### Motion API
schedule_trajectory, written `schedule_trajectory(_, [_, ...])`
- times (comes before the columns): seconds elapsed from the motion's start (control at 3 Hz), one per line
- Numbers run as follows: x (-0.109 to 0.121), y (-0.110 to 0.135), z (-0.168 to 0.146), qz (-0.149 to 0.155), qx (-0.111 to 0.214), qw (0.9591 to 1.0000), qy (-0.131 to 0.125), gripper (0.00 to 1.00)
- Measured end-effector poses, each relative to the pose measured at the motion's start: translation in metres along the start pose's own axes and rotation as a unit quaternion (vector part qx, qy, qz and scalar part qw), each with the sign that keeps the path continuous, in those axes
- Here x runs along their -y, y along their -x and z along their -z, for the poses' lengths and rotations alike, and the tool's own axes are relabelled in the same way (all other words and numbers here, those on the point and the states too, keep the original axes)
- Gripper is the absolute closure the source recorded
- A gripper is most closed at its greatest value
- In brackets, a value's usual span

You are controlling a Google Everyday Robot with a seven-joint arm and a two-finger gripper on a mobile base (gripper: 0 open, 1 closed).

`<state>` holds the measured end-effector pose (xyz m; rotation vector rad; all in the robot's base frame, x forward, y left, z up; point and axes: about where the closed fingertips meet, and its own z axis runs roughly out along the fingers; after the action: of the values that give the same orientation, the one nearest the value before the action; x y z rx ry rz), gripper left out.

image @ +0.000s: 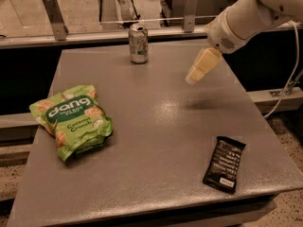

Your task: Move 7up can near green rice chip bag

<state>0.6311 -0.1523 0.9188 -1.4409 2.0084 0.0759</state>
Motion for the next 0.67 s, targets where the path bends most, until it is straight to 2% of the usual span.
schedule_trajectory(0.33, [0.042,0.04,-0.049,-0.049,0.079,0.9956,-0.009,0.0])
schedule_trajectory(0.67, [0.068,0.063,-0.078,-0.087,0.143,0.9859,-0.001,0.0])
